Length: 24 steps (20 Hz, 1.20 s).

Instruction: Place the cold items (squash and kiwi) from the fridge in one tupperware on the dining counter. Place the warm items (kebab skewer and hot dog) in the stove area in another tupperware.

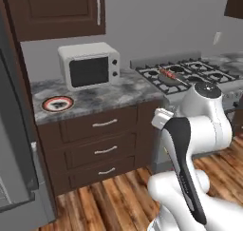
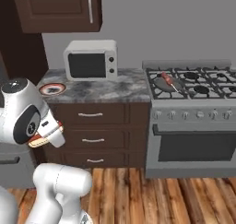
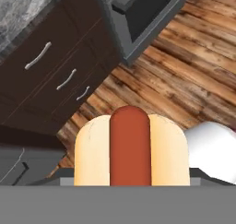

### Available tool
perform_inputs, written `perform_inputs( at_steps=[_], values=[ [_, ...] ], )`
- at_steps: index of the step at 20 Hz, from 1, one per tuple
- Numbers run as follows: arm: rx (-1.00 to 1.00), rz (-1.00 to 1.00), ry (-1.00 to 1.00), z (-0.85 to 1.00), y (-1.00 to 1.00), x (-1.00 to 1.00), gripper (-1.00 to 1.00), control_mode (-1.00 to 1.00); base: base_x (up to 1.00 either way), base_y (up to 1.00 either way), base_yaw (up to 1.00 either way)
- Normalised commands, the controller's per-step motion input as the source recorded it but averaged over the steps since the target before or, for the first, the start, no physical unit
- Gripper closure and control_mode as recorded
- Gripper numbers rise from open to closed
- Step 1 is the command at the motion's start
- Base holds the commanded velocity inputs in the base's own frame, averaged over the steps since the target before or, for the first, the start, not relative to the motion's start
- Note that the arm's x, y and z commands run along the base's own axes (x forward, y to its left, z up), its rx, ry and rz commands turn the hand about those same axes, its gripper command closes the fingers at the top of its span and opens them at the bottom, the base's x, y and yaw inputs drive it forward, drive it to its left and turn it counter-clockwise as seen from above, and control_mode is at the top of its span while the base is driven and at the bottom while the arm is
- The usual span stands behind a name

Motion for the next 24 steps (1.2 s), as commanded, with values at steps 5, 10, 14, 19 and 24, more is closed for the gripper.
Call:
perform_inputs(
  at_steps=[5, 10, 14, 19, 24],
  values=[
    [0.0, 0.0, 0.0, 0.0, 0.0, 0.0, 1.0, 1.0, -0.72, -0.06, -0.66],
    [0.0, 0.0, 0.0, 0.0, 0.0, 0.0, 1.0, 1.0, -0.71, -0.02, -0.68],
    [0.0, 0.0, 0.0, 0.0, 0.0, 0.0, 1.0, 1.0, -0.93, -0.01, -0.6],
    [0.0, 0.0, 0.0, 0.0, 0.0, 0.0, 1.0, 1.0, -1.0, 0.0, -0.51],
    [0.0, 0.0, 0.0, 0.0, 0.0, 0.0, 1.0, 1.0, -1.0, 0.0, -0.48]
  ],
)
